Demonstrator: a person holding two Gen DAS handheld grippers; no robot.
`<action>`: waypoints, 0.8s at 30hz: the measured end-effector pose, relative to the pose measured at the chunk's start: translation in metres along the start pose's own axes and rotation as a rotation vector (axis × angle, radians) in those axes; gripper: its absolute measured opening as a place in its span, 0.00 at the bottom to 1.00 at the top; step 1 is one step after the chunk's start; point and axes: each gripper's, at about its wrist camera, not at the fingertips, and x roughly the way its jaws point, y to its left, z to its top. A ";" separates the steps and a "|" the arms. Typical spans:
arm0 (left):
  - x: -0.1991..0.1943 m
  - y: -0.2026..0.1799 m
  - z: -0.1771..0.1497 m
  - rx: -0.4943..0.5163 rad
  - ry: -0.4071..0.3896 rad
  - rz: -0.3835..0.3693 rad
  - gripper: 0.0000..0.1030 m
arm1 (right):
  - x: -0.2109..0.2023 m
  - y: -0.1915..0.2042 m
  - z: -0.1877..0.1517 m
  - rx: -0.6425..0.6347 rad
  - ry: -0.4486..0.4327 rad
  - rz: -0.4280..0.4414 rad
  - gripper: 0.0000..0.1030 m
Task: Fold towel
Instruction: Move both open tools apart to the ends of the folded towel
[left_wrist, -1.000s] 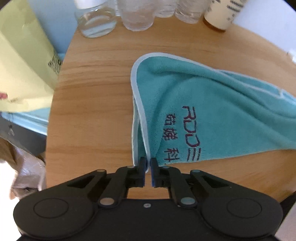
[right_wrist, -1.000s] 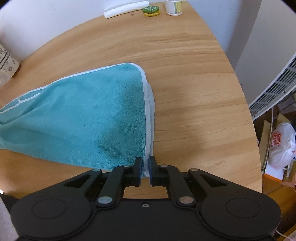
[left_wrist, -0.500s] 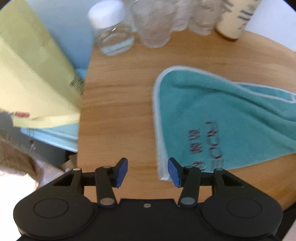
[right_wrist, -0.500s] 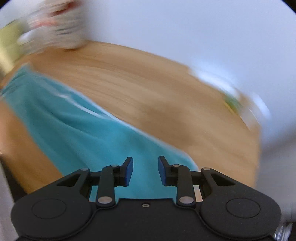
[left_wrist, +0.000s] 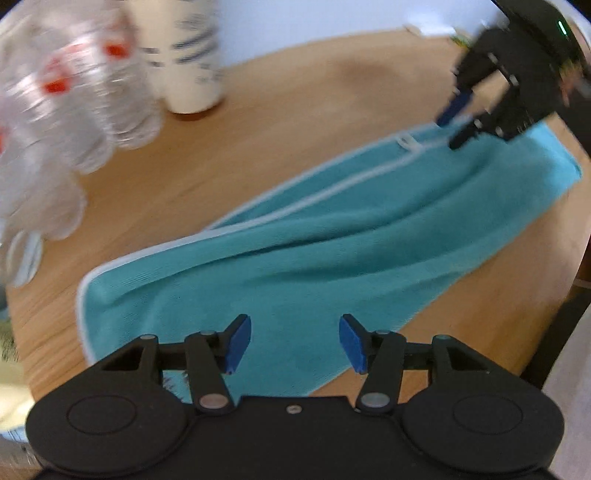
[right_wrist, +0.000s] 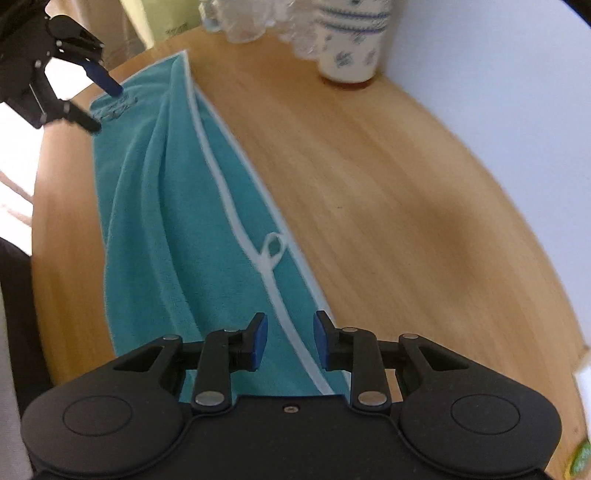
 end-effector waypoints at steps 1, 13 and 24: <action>0.002 -0.001 0.000 0.004 0.006 -0.002 0.53 | 0.003 0.000 0.002 -0.005 0.009 0.003 0.30; 0.032 -0.012 -0.003 0.049 0.083 -0.023 0.53 | -0.013 -0.020 0.007 0.047 -0.006 0.019 0.02; 0.040 -0.019 -0.001 0.077 0.107 -0.036 0.68 | -0.007 -0.020 0.000 0.075 -0.040 -0.109 0.03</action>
